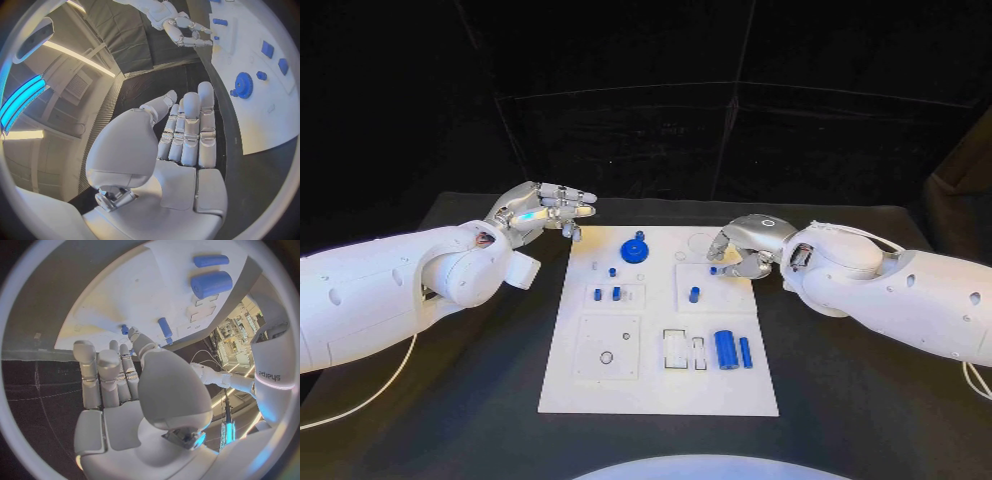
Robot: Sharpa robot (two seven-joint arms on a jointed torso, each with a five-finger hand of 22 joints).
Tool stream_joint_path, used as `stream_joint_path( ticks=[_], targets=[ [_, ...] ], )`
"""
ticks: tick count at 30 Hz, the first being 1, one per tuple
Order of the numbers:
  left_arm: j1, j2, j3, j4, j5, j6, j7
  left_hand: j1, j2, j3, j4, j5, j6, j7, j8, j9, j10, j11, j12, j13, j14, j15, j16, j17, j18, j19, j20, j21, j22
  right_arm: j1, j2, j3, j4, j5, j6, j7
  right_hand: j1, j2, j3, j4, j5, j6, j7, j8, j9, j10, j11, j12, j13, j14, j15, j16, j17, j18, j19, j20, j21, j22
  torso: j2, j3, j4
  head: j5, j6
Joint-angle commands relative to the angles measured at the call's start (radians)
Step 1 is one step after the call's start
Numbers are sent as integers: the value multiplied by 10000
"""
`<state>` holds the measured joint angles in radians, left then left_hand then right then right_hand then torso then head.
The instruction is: Assemble the parts on the task board
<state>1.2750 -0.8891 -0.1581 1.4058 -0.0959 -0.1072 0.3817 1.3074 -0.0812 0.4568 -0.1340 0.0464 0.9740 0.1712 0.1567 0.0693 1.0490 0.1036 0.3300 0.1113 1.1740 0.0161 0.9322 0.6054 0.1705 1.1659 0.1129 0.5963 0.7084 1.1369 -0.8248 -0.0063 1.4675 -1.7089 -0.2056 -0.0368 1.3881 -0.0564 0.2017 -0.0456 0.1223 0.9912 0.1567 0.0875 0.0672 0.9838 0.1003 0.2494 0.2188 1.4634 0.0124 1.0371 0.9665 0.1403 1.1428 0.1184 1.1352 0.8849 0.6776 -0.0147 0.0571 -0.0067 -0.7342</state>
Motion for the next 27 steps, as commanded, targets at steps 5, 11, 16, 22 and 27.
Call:
stream_joint_path(
  ticks=[5,11,16,22,27],
  targets=[
    [10,16,5,87,748,244,342,-9,68,-74,-18,25,75,32,45,-4,-113,2,80,24,-96,16,-104,-68,120,-90,19,-108,-45,-51,208,-30,-168,-440,292,-150,98,61,520,-120,-179,99,87,-73,19,62,38,-93,-392,51,44,118,71,-65,209,10,199,245,12,-3,13,15,-52],
    [9,21,4,116,759,218,293,11,85,-82,-32,27,75,37,48,-5,-142,5,102,28,-118,18,-122,-95,120,-104,20,-131,-60,-82,309,-121,-239,-447,688,-158,47,66,1318,-303,-82,366,7,-67,31,403,-8,-188,-812,127,-1,403,329,-136,445,-38,541,700,10,2,-11,41,-109],
    [9,26,3,109,760,210,265,50,117,-80,-56,27,93,41,62,-2,-169,8,134,35,-137,18,-140,-128,121,-114,18,-153,-75,-89,342,-139,-261,-459,867,-199,-189,-66,1813,-368,-97,497,16,-98,28,623,-33,-282,-1093,170,-4,613,500,-188,588,-54,778,1012,12,6,-12,47,-130],
    [8,21,2,113,760,262,221,98,162,-82,-83,29,153,38,105,9,-204,8,176,43,-156,16,-159,-170,122,-123,14,-175,-90,-91,380,-146,-287,-511,938,-263,-312,-105,2333,-475,-172,699,-11,-76,48,912,-70,-317,-1319,196,-40,814,659,-234,715,-62,996,1304,10,2,-6,53,-147],
    [8,15,2,113,759,269,205,109,173,-83,-90,29,164,40,114,10,-215,9,187,45,-165,16,-167,-183,122,-128,13,-182,-95,-92,416,-147,-288,-697,820,-398,-179,121,2797,-630,-516,1064,-78,74,108,1350,-168,-236,-1361,245,-129,968,754,-328,1027,-115,1366,1835,12,-2,1,50,-164]
  ],
)
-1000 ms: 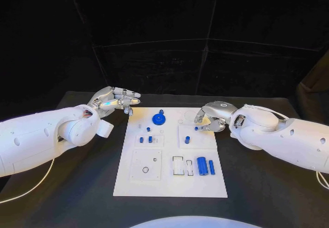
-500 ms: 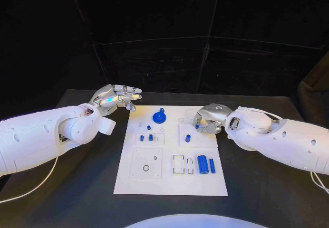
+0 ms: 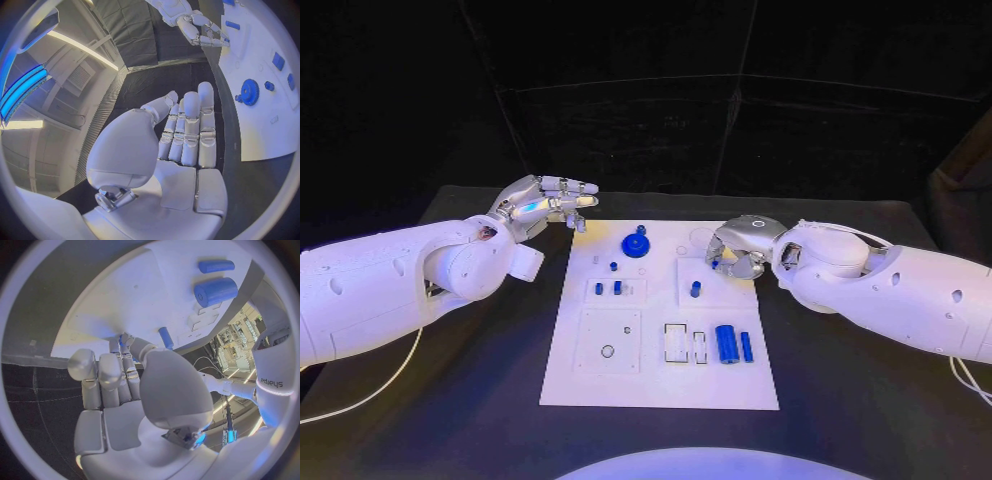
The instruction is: Assemble the parts on the task board
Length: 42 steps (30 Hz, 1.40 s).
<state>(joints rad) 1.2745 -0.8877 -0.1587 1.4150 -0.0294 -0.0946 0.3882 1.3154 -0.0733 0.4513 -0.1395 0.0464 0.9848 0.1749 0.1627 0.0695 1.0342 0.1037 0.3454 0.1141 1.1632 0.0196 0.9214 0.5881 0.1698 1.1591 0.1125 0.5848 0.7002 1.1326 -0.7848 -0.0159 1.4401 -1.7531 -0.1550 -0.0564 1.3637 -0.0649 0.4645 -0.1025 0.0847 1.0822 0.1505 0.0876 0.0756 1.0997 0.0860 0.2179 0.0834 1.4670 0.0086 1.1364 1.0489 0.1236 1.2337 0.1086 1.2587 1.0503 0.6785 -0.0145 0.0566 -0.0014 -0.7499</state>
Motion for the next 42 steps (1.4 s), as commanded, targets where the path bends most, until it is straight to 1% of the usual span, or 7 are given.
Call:
stream_joint_path(
  ticks=[1,5,16,28,35,39,42],
  targets=[
    [13,-1,8,21,94,145,134,29,94,-28,-35,29,55,2,54,9,-67,8,32,17,-58,-20,-59,-9,129,-60,18,-67,-13,-51,33,-52,-11,-350,240,-265,147,307,328,-140,-235,321,-59,150,56,392,-80,135,8,214,-138,-32,-115,-195,232,-49,266,374,5,2,3,0,-10],
    [13,-3,7,18,93,143,125,29,94,-28,-35,29,55,2,54,9,-67,8,32,17,-58,-20,-59,-9,129,-60,18,-67,-13,-53,82,-52,-4,-518,30,-395,153,379,523,-237,-288,508,-104,223,90,632,-151,151,11,232,-198,51,-77,-241,366,-101,449,623,4,-1,-3,0,-12],
    [13,-31,7,10,91,163,104,62,116,-32,-58,29,61,7,64,7,-95,11,60,21,-79,-19,-76,-40,128,-72,16,-82,-22,-78,24,-50,273,-617,-765,-448,102,348,674,-350,-280,588,-130,231,100,759,-184,82,-12,259,-232,180,-4,-304,550,-141,679,954,-10,-1,-6,12,-54],
    [13,-35,7,-68,88,238,77,111,114,-41,-103,28,39,17,60,0,-131,19,86,24,-97,-19,-88,-71,127,-83,11,-89,-25,-72,-549,-31,1069,-59,-1831,-360,56,300,735,-400,-278,555,-110,193,87,737,-163,7,-36,273,-220,269,62,-335,631,-142,785,1106,-10,-7,-1,17,-40],
    [14,-44,7,-121,88,227,64,117,112,-47,-111,29,28,22,56,-3,-146,24,91,24,-101,-17,-91,-79,126,-86,11,-91,-26,-61,-866,30,1672,393,-2345,-248,35,279,769,-423,-263,526,-95,167,78,712,-149,-40,-51,276,-210,300,76,-347,661,-136,830,1169,-10,-4,-3,57,-34],
    [15,-40,7,-134,88,206,56,116,108,-59,-117,28,12,30,51,-7,-166,31,98,24,-107,-12,-94,-91,124,-90,13,-94,-27,-58,-834,57,2113,575,-2477,-164,-19,255,808,-430,-209,488,-66,132,64,677,-120,-104,-71,275,-188,338,91,-355,676,-122,869,1217,7,7,-9,107,-24],
    [16,-5,8,-138,88,208,53,116,108,-59,-117,28,12,30,51,-7,-166,31,98,24,-107,-12,-94,-91,124,-90,13,-94,-27,-59,-566,66,2453,763,-2654,-22,-53,245,812,-421,-190,477,-57,121,60,671,-112,-124,-76,274,-180,350,93,-362,694,-114,894,1254,0,-4,5,127,-55]
  ],
)
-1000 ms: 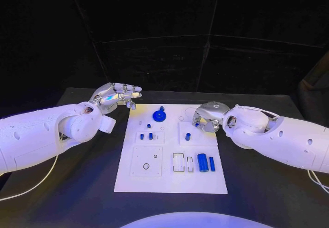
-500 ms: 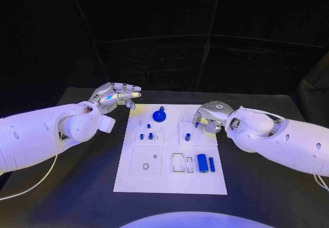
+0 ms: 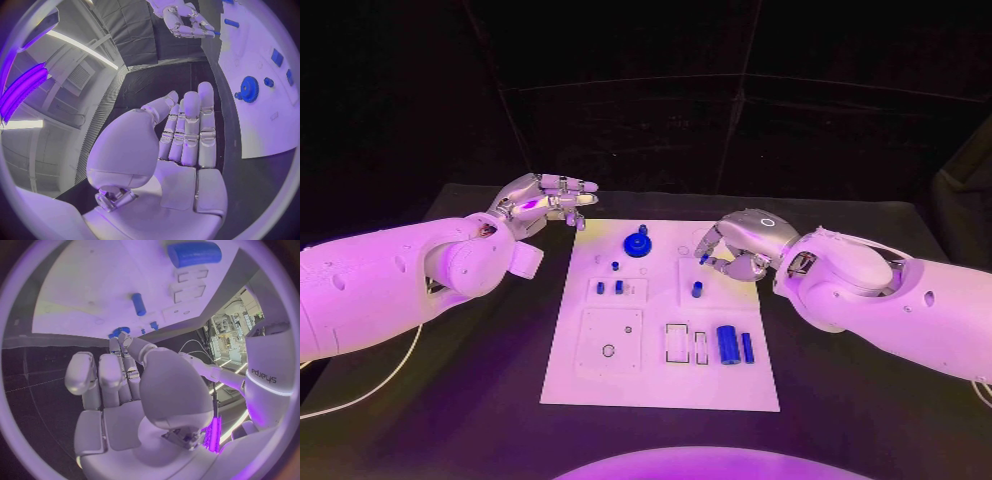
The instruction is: Assemble the parts on the task board
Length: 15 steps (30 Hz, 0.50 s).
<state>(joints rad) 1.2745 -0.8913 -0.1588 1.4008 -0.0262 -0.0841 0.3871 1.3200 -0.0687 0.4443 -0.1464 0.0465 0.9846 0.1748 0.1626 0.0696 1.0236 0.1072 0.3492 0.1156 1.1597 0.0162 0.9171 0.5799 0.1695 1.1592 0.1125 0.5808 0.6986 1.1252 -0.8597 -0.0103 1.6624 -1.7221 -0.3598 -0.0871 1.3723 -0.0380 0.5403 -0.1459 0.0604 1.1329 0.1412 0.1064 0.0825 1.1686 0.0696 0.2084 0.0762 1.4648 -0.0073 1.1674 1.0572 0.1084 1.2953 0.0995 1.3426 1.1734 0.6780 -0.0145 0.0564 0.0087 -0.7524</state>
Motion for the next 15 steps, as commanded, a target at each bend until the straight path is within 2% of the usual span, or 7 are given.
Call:
stream_joint_path(
  ticks=[1,5,9,12,15],
  targets=[
    [16,46,9,-1,56,104,63,70,62,10,-47,28,14,30,51,-9,-60,-4,60,9,-71,22,-51,-9,127,-91,13,-54,-11,15,286,10,293,507,-651,330,-141,-24,57,12,57,-35,37,-70,-10,-19,53,-34,-5,297,-19,47,17,-213,87,-22,65,38,2,-7,10,32,-46],
    [17,99,9,-13,56,101,61,70,62,10,-47,28,14,30,51,-9,-60,-4,60,9,-71,22,-51,-9,127,-91,13,-54,-11,12,689,5,391,615,-683,447,-144,-25,68,8,68,-46,40,-79,-13,-23,55,-45,-8,296,-17,52,15,-219,103,-18,84,67,-22,-29,30,98,-83],
    [20,158,9,-6,56,97,58,70,62,10,-47,28,14,30,51,-9,-60,-4,60,9,-71,22,-51,-9,127,-91,13,-54,-11,-5,1147,-35,293,663,-462,500,-147,-27,77,2,77,-57,44,-87,-17,-30,60,-57,-10,294,-13,54,10,-219,104,-15,90,74,-9,-27,31,175,-107],
    [22,184,9,14,56,91,54,67,64,-1,-48,28,-1,38,46,-12,-78,3,68,9,-76,28,-54,-20,124,-96,15,-57,-12,-86,1388,-161,171,628,-114,509,-147,-27,87,-3,81,-65,47,-95,-20,-39,64,-70,-13,289,-10,42,-11,-215,89,-12,82,57,-4,-22,0,275,-118],
    [23,211,10,41,56,90,51,67,64,-1,-48,28,-1,38,46,-12,-78,3,68,9,-76,28,-54,-20,124,-96,15,-57,-12,-247,1617,-273,-4,577,220,533,-150,-27,92,-5,79,-73,51,-101,-22,-49,69,-82,-16,284,-7,30,-32,-212,78,-9,78,47,-17,-25,-2,335,-158]
  ],
)
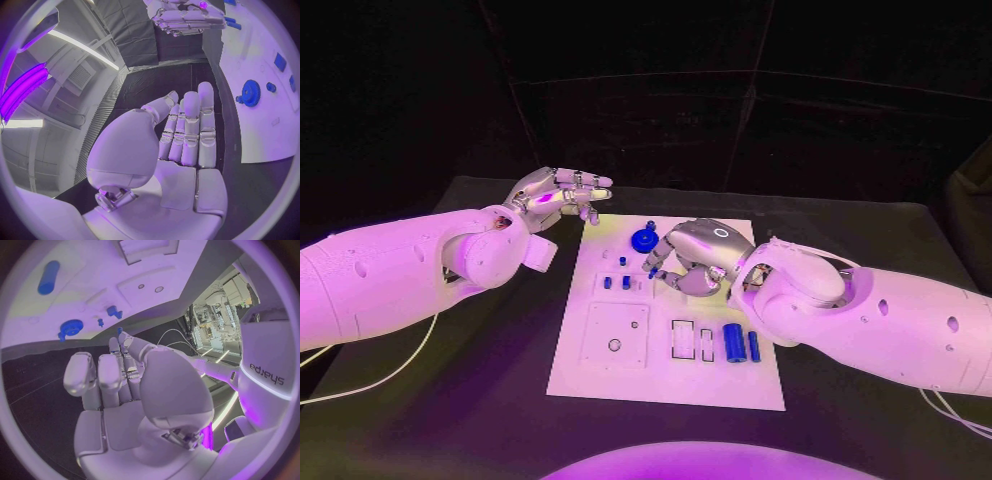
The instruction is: Assemble the parts on the task board
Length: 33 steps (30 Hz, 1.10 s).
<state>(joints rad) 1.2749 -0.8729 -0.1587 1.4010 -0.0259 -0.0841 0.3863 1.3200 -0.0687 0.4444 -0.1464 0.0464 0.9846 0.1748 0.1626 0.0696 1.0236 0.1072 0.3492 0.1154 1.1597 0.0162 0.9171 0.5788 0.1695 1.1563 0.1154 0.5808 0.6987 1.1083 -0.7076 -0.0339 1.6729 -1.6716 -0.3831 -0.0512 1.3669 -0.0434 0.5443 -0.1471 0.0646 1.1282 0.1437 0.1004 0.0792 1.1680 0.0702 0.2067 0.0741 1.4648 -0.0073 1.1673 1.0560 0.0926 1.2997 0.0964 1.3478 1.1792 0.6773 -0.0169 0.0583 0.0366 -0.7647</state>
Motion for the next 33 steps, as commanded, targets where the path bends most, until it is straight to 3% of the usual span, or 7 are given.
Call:
stream_joint_path(
  ticks=[1,12,22,33],
  targets=[
    [19,33,9,49,53,92,59,67,64,-1,-49,28,-1,37,46,-12,-78,3,68,11,-77,28,-54,-8,125,-67,-14,-57,-14,-138,167,-60,-166,42,538,181,-97,27,52,7,37,-26,27,-41,11,-42,63,-64,5,284,-7,31,-21,-54,35,21,26,-11,-2,3,-24,78,-42],
    [21,144,9,61,53,93,71,67,64,-1,-49,28,-1,37,46,-12,-78,3,68,11,-77,28,-54,-8,125,-67,-14,-57,-14,-605,830,-186,-689,-354,1185,171,-109,21,59,1,35,-51,40,-60,4,-68,76,-95,-3,277,3,34,-30,-51,18,30,24,-20,15,15,8,196,-87],
    [21,175,9,39,53,78,70,68,75,-8,-50,28,-12,41,44,-14,-92,7,80,12,-82,32,-57,-21,123,-72,-11,-61,-16,-749,1041,-201,-732,-458,1264,243,-120,16,63,-4,35,-74,52,-76,-2,-93,89,-123,-9,268,13,25,-52,-50,9,38,26,-19,17,18,-28,314,-160],
    [20,203,9,18,53,90,55,75,80,-26,-64,28,-76,58,17,-26,-140,20,101,11,-92,40,-59,-48,122,-83,-7,-67,-18,-810,1146,-206,-784,-611,1344,210,-127,15,62,-3,35,-79,56,-80,-4,-96,92,-130,-10,267,17,32,-47,-49,4,42,26,-21,13,15,-21,322,-189]
  ],
)
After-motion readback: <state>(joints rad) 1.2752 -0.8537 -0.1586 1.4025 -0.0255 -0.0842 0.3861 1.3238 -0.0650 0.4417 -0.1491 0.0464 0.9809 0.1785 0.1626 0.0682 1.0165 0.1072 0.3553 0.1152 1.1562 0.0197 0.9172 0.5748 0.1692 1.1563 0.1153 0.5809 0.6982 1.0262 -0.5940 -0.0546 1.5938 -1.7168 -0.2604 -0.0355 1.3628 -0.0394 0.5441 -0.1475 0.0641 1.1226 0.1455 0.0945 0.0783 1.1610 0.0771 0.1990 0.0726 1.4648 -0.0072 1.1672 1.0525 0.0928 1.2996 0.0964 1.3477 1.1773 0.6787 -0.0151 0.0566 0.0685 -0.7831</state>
